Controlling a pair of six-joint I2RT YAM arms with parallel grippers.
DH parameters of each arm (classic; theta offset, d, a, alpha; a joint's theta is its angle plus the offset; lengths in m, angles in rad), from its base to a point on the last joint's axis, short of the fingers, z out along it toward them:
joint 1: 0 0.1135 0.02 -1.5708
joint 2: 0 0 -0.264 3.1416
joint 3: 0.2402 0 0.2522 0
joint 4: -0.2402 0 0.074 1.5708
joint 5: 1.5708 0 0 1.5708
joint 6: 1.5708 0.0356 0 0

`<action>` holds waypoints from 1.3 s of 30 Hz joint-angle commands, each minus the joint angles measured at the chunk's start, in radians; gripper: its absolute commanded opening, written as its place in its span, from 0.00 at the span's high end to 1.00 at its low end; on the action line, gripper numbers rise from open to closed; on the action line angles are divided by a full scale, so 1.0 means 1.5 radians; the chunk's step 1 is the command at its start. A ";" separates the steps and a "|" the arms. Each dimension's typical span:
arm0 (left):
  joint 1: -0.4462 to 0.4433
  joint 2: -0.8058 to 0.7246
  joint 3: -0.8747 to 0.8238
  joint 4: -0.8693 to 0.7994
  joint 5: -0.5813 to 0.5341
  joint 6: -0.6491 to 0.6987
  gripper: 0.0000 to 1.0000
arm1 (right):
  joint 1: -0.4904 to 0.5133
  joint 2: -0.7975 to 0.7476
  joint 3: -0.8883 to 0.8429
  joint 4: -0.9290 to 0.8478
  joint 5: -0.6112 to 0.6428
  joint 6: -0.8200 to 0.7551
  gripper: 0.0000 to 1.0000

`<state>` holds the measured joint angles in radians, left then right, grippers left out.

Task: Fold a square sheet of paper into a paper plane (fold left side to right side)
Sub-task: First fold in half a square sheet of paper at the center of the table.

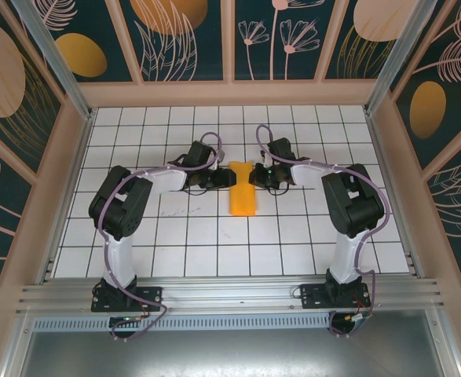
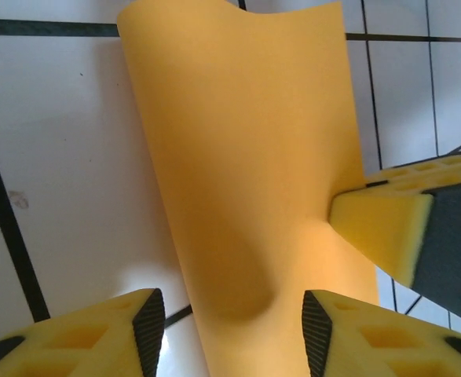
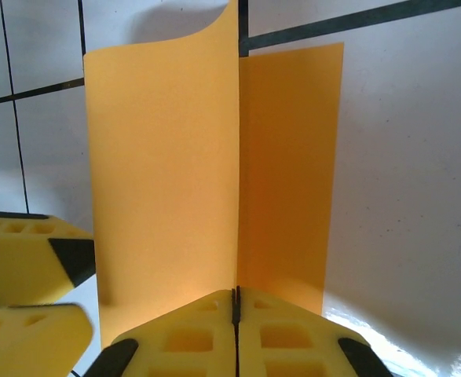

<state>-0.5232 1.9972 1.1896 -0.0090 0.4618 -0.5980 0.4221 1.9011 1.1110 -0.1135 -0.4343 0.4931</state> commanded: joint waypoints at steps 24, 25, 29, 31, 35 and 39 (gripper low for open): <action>-0.031 0.068 0.069 -0.139 -0.088 0.094 0.55 | -0.051 -0.220 -0.123 0.058 0.189 -0.009 0.36; -0.031 0.069 0.070 -0.142 -0.092 0.096 0.55 | -0.051 -0.222 -0.126 0.064 0.182 -0.006 0.34; -0.031 0.075 0.078 -0.153 -0.097 0.102 0.55 | -0.055 -0.230 -0.143 0.102 0.146 0.014 0.27; -0.031 0.077 0.079 -0.154 -0.097 0.104 0.54 | -0.059 -0.235 -0.156 0.131 0.120 0.032 0.24; -0.032 0.082 0.083 -0.156 -0.097 0.105 0.53 | -0.067 -0.242 -0.177 0.171 0.086 0.058 0.20; -0.032 0.086 0.086 -0.158 -0.099 0.105 0.52 | -0.070 -0.243 -0.180 0.173 0.084 0.062 0.20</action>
<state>-0.5629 2.0655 1.3178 -0.1955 0.3511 -0.4629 0.3260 1.5661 0.8516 0.0910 -0.2718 0.5606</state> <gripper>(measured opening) 0.475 0.799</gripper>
